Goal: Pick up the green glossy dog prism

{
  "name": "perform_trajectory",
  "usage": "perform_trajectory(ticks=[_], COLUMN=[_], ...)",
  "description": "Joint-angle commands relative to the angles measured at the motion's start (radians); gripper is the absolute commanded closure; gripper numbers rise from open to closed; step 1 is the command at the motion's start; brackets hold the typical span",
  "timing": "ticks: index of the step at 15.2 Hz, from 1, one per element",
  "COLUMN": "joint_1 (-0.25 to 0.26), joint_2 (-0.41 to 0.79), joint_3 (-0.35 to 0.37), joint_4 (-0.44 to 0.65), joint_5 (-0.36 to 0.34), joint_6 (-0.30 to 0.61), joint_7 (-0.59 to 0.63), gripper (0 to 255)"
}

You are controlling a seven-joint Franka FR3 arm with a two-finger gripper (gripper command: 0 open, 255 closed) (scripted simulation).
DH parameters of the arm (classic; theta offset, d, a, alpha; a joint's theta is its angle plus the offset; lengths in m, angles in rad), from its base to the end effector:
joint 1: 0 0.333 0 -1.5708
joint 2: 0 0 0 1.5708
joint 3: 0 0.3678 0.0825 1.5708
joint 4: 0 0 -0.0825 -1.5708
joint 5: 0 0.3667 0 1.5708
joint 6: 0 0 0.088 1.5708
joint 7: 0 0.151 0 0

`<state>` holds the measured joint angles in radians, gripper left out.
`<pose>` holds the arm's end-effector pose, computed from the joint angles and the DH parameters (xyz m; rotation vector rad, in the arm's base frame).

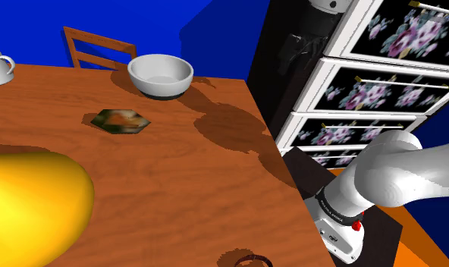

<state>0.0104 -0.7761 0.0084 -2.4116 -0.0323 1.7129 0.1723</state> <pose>0.2719 0.0014 0.5682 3.0995 -0.2365 0.1254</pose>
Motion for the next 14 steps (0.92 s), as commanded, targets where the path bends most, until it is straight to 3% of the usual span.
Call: perform_trajectory(ticks=[1,14], joint_1=[0.000,0.136], joint_2=[0.000,0.399], joint_3=[0.000,0.121], joint_4=[0.000,0.199], joint_5=[0.000,0.042], joint_6=[0.000,0.192], joint_7=[0.000,-0.075], gripper=[0,0])
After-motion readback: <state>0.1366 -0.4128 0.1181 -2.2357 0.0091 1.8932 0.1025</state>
